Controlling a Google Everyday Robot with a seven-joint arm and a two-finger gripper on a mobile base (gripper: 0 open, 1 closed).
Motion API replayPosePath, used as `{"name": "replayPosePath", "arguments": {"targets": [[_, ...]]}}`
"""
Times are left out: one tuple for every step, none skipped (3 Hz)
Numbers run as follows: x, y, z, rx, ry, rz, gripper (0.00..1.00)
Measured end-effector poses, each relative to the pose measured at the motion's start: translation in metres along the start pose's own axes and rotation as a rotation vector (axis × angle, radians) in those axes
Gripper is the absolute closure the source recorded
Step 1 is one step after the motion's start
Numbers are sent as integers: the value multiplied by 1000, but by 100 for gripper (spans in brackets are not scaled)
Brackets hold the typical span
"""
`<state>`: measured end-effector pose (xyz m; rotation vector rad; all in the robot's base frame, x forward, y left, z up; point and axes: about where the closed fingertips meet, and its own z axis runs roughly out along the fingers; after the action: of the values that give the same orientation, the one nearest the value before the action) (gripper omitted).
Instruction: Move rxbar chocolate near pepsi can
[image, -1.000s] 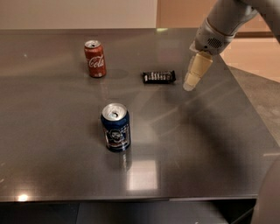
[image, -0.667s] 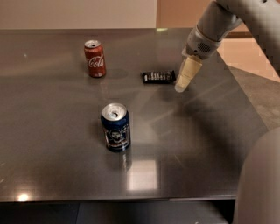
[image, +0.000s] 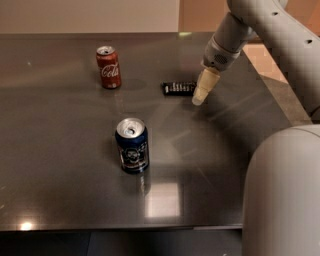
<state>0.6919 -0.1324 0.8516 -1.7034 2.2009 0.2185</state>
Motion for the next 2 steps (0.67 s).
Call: {"name": "replayPosePath", "arguments": {"targets": [[-6,-11,15,-4,7,-5,0],[-11,-18,24,-9,13,-5,18]]}}
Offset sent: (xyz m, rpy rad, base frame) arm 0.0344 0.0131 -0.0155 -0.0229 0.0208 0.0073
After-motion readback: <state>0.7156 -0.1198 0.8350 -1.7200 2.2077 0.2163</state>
